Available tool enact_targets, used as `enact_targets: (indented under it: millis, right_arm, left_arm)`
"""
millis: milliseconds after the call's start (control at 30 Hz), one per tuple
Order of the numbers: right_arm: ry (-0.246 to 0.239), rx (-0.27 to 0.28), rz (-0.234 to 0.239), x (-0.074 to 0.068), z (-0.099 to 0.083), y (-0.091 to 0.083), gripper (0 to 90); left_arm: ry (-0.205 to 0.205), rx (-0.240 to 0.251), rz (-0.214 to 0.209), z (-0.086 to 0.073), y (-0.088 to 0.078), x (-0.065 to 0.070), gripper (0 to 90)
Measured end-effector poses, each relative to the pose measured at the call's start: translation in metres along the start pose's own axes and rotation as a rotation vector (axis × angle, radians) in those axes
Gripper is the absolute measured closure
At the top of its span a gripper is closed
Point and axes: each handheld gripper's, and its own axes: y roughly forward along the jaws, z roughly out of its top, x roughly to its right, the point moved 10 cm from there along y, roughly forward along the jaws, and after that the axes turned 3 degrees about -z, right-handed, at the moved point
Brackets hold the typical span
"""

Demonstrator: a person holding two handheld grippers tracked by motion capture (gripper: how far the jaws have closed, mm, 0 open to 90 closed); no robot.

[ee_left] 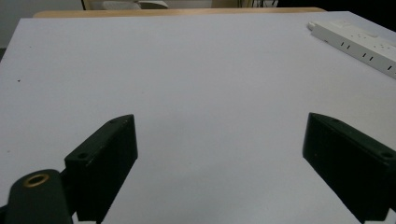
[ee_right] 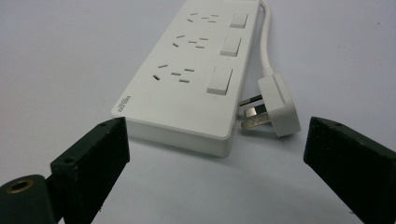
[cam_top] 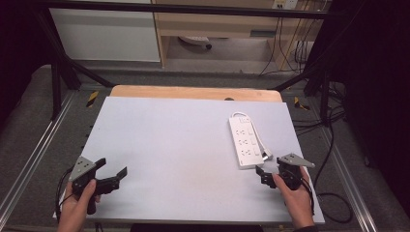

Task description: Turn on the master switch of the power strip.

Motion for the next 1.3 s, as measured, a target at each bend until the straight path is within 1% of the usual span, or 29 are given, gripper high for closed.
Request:
enact_targets:
  millis: [67,133,200,333,400,433,467,500,533,567,600,667,733,767,800,833,867,900,933,967,1000,1067,1167,1200,1233,1267,1300]
  right_arm:
    - [0.017,-0.002,-0.001,0.001,0.001,0.000,7.6]
    - [0.024,0.001,-0.007,0.003,0.002,0.000,7.1]
    - [0.038,0.006,-0.012,0.006,0.003,-0.001,6.9]
    - [0.056,0.017,-0.003,0.007,0.005,-0.002,6.0]
    - [0.059,0.018,0.004,0.007,0.005,-0.002,5.5]
    - [0.059,0.018,0.004,0.007,0.005,-0.002,5.5]
    - [0.060,0.004,0.011,0.005,0.004,-0.001,5.0]
    - [0.057,0.000,0.012,0.004,0.004,0.000,5.0]
    - [0.057,0.000,0.012,0.004,0.004,0.000,5.0]
    - [0.059,0.000,0.012,0.004,0.004,0.000,5.2]
    - [0.061,0.002,0.014,0.004,0.004,0.000,5.6]
    - [0.067,0.006,0.016,0.003,0.005,-0.001,6.1]
    - [0.074,0.016,0.018,0.002,0.010,-0.001,6.5]
    - [0.071,0.004,0.014,0.002,0.009,0.000,6.7]
    - [0.068,-0.010,0.000,0.003,0.008,0.000,7.4]
    - [0.070,-0.023,-0.009,0.003,0.007,0.001,7.9]
    - [0.070,-0.023,-0.009,0.003,0.007,0.001,7.9]
    - [0.072,-0.019,0.005,0.000,0.009,0.001,7.7]
    - [0.071,-0.015,0.010,-0.001,0.010,0.001,7.9]
    - [0.067,-0.008,0.014,-0.002,0.013,-0.001,8.1]
    - [0.059,-0.002,0.015,-0.002,0.015,-0.002,8.1]
    - [0.061,0.005,0.017,-0.003,0.018,-0.003,7.9]
    - [0.066,0.012,0.023,-0.003,0.023,-0.002,5.8]
    - [0.095,0.028,0.024,-0.002,0.028,0.000,4.6]
    - [0.098,0.036,0.029,-0.002,0.031,0.001,4.5]
    - [0.098,0.036,0.029,-0.002,0.031,0.001,4.5]
    - [0.077,0.035,0.026,-0.002,0.037,0.006,4.1]
  left_arm:
    - [0.007,-0.002,-0.007,0.000,0.000,0.002,10.1]
    - [0.012,0.000,-0.010,0.000,0.000,0.003,9.9]
    - [0.008,0.007,-0.015,0.002,0.000,0.004,9.9]
    - [-0.012,0.019,-0.031,0.005,0.004,0.006,9.9]
    - [-0.015,0.019,-0.028,0.005,0.007,0.005,9.9]
    - [-0.026,0.018,-0.023,0.005,0.010,0.006,9.9]
    - [-0.024,0.015,-0.015,0.005,0.012,0.006,10.3]
    - [-0.032,0.025,-0.017,0.008,0.014,0.006,10.3]
    - [-0.032,0.025,-0.017,0.008,0.014,0.006,10.3]
    - [-0.039,0.035,-0.018,0.010,0.014,0.005,10.3]
    - [-0.037,0.047,-0.011,0.012,0.016,0.002,10.3]
    - [-0.033,0.048,-0.005,0.013,0.017,0.000,10.2]
    - [-0.034,0.056,0.010,0.017,0.021,-0.006,10.2]
    - [-0.038,0.069,0.011,0.021,0.025,-0.009,10.5]
    - [-0.038,0.069,0.011,0.021,0.025,-0.009,12.0]
    - [-0.033,0.080,-0.005,0.024,0.027,-0.009,12.6]
    - [-0.022,0.083,-0.007,0.025,0.029,-0.008,12.6]
    - [-0.007,0.076,-0.001,0.024,0.031,-0.008,12.2]
    - [-0.008,0.072,-0.001,0.024,0.033,-0.007,11.8]
    - [0.003,0.041,-0.010,0.020,0.037,-0.005,10.4]
    - [0.006,0.022,-0.019,0.018,0.038,-0.002,8.7]
    - [0.007,0.014,-0.026,0.017,0.038,0.000,7.2]
    - [0.008,0.006,-0.023,0.015,0.038,0.000,5.5]
    - [0.005,0.007,-0.020,0.015,0.038,0.000,5.5]
    - [0.003,0.008,-0.021,0.016,0.038,0.000,5.6]
    - [-0.001,0.011,-0.019,0.016,0.038,0.000,5.6]
    - [-0.003,0.013,-0.017,0.016,0.037,0.000,5.6]
